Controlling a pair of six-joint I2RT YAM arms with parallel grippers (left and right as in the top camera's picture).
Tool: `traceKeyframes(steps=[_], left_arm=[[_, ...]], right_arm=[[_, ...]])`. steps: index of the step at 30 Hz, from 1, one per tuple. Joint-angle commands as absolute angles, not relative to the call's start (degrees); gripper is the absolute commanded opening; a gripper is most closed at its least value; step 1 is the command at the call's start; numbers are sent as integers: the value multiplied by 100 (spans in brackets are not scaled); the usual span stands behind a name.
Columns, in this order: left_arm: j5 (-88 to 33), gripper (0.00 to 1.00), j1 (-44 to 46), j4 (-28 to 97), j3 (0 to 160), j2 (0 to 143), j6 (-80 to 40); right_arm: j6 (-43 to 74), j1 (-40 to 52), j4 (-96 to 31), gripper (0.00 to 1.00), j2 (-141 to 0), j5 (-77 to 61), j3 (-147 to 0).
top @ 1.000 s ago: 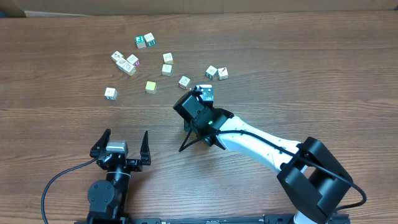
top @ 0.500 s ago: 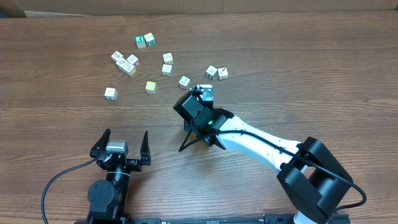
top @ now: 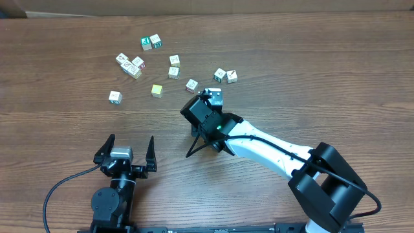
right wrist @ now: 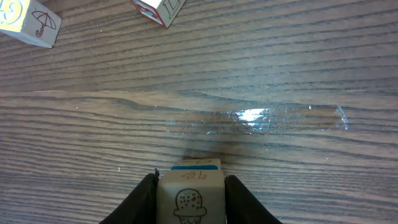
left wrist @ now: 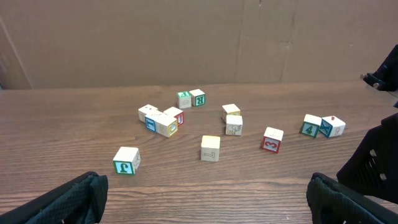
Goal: Form a tower
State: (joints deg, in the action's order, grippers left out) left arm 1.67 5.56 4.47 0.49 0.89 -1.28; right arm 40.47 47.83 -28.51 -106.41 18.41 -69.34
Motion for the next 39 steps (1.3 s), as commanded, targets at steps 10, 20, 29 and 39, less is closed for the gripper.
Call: traceKeyframes(steps=[10, 20, 29, 39], left_arm=[[99, 100, 517, 434, 30, 25, -38], [99, 99, 517, 434, 30, 25, -38], [99, 100, 517, 434, 30, 25, -38], [99, 100, 517, 434, 30, 25, -38]], right_arm=[[4071, 4827, -2762, 35, -10676, 1925, -7046], [4071, 4827, -2698, 35, -10676, 1922, -6910], [4069, 4827, -2589, 31, -10676, 1855, -6879], [4051, 4825, -2598, 60, -10676, 1859, -6877]])
